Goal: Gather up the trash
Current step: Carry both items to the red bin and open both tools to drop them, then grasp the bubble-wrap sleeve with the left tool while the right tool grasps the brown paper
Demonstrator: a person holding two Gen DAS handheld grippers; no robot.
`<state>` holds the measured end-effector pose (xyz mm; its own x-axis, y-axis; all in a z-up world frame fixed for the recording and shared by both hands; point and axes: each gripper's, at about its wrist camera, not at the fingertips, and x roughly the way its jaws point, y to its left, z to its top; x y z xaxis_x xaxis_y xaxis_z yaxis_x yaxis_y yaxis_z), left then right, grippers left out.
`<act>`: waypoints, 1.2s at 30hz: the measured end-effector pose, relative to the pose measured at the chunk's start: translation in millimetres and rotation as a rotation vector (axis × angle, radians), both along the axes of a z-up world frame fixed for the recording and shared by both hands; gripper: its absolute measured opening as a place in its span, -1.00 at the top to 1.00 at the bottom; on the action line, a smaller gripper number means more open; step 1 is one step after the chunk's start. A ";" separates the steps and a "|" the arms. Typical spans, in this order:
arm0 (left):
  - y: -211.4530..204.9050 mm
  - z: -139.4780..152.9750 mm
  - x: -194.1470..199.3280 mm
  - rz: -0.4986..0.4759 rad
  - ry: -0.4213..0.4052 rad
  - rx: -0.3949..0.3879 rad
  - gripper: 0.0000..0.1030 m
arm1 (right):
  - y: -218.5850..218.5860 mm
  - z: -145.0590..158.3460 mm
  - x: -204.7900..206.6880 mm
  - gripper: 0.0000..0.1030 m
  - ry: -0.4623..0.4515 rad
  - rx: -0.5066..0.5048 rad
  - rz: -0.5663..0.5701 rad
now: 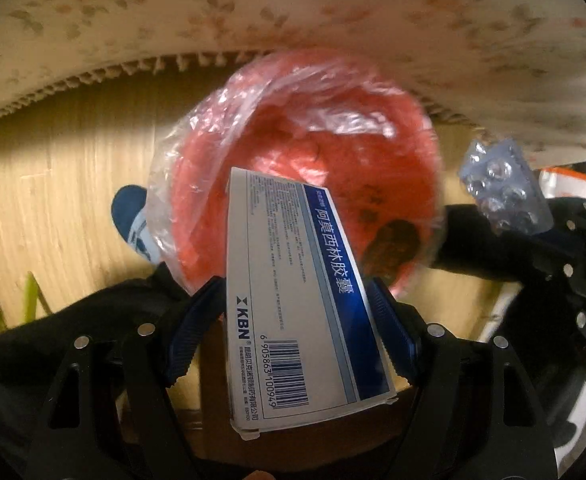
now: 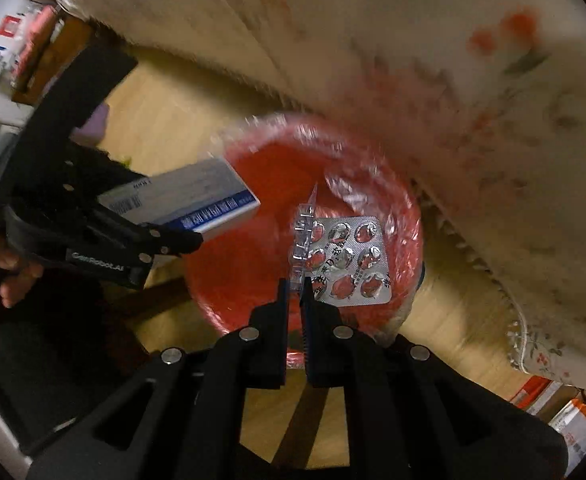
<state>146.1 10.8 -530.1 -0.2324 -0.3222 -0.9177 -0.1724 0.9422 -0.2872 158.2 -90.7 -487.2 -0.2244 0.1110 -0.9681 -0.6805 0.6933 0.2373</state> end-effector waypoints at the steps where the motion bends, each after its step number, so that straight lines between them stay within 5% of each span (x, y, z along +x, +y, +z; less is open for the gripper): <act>1: -0.1 -8.6 0.5 -0.003 0.013 -0.004 -0.46 | 0.5 -8.5 -0.4 0.88 0.007 -0.015 0.007; 11: -5.0 -61.7 -2.2 0.014 0.078 -0.018 -0.52 | -2.5 -75.2 6.2 0.88 0.104 -0.099 0.003; 13: -4.5 -60.2 -3.1 0.026 0.069 -0.046 -0.88 | -2.3 -77.0 9.1 0.47 0.091 -0.113 -0.002; 14: -5.2 -62.2 0.9 0.027 0.063 -0.047 -0.90 | -2.7 -76.1 11.4 -0.52 0.083 -0.115 -0.004; 15: -4.0 -58.4 0.9 0.025 0.050 -0.044 -0.89 | -2.5 -73.7 13.3 -0.95 0.067 -0.104 -0.008; 22: 21.7 5.1 -2.7 0.049 -0.083 -0.024 -0.89 | -12.2 -26.4 19.9 -0.90 -0.062 -0.049 0.020; 36: 68.4 194.8 32.7 0.240 -0.488 -0.008 -0.89 | -50.4 190.9 83.6 -0.90 -0.446 0.340 -0.143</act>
<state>178.8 79.3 -335.3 0.3015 -0.3213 -0.8977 -0.2275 0.8901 -0.3949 241.7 -141.1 -296.3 0.2369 0.4318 -0.8703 -0.6711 0.7205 0.1748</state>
